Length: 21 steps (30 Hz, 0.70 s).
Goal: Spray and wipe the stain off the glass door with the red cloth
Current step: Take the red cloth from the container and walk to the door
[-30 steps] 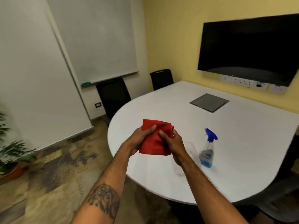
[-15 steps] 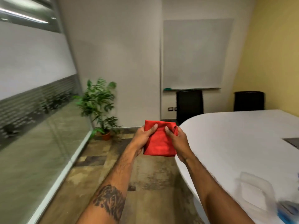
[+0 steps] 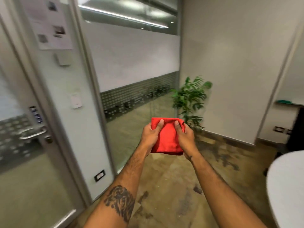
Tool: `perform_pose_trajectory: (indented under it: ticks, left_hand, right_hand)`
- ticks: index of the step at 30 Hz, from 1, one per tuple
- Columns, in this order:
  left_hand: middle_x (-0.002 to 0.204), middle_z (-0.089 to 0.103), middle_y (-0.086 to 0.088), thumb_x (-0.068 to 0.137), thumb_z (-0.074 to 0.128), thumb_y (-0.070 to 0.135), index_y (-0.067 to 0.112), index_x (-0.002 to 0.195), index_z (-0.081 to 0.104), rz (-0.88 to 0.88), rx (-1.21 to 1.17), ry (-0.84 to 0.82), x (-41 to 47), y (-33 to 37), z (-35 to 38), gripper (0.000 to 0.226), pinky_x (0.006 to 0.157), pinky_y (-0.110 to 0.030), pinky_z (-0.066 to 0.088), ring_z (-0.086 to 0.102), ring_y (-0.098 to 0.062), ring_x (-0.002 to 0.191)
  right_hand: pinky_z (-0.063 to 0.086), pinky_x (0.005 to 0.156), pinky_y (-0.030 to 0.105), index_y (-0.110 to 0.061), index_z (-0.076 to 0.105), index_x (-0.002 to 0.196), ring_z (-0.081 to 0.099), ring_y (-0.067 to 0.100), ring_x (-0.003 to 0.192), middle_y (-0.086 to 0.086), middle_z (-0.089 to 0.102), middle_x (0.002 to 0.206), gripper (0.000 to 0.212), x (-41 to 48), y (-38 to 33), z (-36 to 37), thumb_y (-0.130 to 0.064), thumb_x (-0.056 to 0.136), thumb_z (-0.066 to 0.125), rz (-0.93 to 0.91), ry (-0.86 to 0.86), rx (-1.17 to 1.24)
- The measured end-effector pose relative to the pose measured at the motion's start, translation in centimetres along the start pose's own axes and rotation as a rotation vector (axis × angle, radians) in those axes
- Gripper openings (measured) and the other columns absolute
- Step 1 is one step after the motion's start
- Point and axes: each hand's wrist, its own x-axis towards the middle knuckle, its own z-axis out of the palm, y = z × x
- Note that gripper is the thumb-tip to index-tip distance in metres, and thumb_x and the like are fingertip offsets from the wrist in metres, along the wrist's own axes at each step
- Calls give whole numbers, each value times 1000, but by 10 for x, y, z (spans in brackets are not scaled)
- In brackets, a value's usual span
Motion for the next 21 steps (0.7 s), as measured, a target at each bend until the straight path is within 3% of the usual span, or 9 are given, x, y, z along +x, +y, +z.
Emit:
perform_pose_trajectory:
  ticks: [6,8,13,16,19,21]
  left_hand:
    - [102,78,-14,90,70,49,9,103,73,131,146,255,-23,33,-131,43,88,-48,58,74,-26,94]
    - [99,79,-8,91,67,51,13,102,74,179,171,339,-36,45,-178,40,86,-45,59,73,-18,89]
    - [87,76,-2,94,66,48,12,96,73,205,181,521,-67,70,-300,37,76,-37,56,65,-12,76]
    - [79,69,1,96,65,41,13,90,70,250,161,606,-85,90,-375,30,69,-31,51,59,-8,70]
    - [79,68,2,98,63,40,14,91,69,274,173,682,-104,107,-446,28,68,-30,50,59,-8,71]
    - [75,66,4,98,63,40,16,87,67,282,189,736,-116,115,-492,27,67,-29,48,56,-6,68]
  right_hand:
    - [53,71,27,-23,68,94,66,3,77,-6,74,87,24,-29,-15,129,-46,93,61,-38,-169,31]
    - [52,69,25,-25,66,91,66,4,77,-7,73,86,25,-46,-23,174,-49,92,61,-59,-221,31]
    - [53,70,33,-20,68,93,67,12,77,0,74,87,28,-99,-41,289,-47,90,65,-63,-373,101]
    - [56,67,26,-18,70,98,69,13,80,0,76,89,21,-128,-46,356,-35,87,72,-21,-490,194]
    - [57,74,29,-15,67,114,72,16,86,7,77,99,31,-154,-47,415,-22,84,76,26,-640,246]
    - [56,67,24,-15,66,117,73,12,80,2,77,93,35,-172,-47,453,-16,83,77,27,-728,263]
